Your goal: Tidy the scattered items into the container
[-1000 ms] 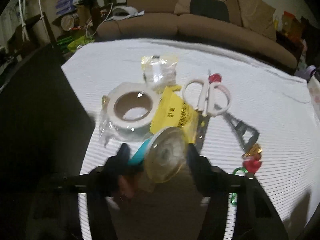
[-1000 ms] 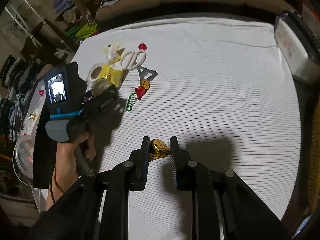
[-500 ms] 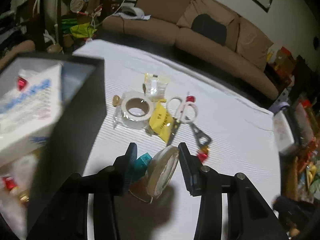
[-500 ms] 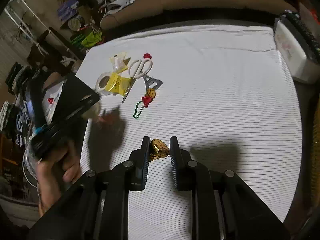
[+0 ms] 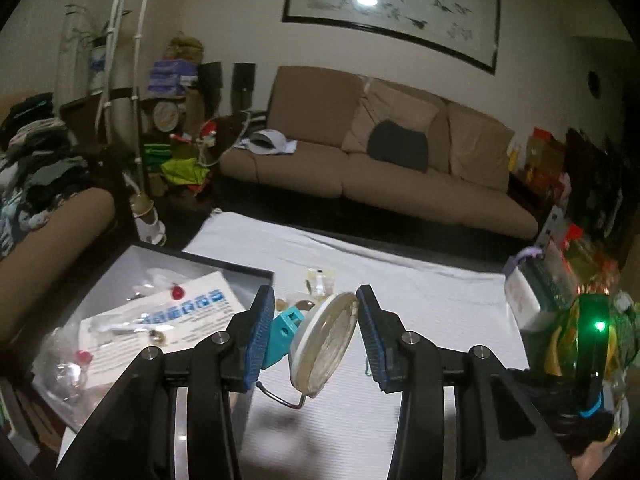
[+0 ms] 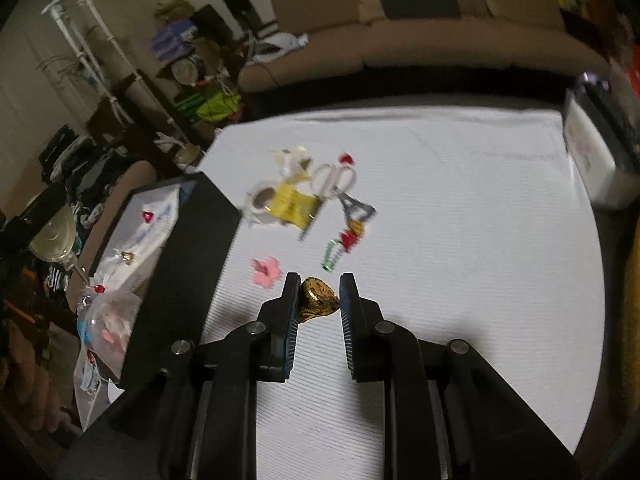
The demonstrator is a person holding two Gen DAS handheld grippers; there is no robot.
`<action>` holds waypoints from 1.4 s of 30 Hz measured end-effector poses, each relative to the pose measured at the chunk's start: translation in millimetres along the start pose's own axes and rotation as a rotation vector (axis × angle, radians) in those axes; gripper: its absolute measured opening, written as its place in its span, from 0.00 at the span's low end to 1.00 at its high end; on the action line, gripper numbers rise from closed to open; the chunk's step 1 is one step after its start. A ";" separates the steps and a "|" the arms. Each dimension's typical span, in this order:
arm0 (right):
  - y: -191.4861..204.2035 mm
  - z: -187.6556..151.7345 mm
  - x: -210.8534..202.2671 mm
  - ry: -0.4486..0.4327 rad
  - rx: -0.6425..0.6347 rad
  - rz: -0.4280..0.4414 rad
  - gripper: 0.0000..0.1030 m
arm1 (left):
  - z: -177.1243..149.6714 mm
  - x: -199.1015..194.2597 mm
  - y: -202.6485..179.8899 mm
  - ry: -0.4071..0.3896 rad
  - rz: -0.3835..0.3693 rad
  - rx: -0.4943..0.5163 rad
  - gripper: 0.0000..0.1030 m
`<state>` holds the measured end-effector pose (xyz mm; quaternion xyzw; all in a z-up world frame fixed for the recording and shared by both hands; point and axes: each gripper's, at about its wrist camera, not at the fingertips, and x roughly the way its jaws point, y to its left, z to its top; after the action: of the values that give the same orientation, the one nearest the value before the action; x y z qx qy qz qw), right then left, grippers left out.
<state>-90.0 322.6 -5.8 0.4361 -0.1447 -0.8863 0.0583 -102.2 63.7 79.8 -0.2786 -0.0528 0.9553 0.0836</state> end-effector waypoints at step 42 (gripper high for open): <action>241.8 -1.2 45.4 -0.054 -0.323 0.188 0.18 | -5.6 -23.2 175.3 0.077 0.408 -0.129 0.42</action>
<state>-122.4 81.9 33.4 0.3817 -0.0423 -0.9000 0.2063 -102.7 -112.2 61.4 -0.3243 -0.0531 0.9358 -0.1276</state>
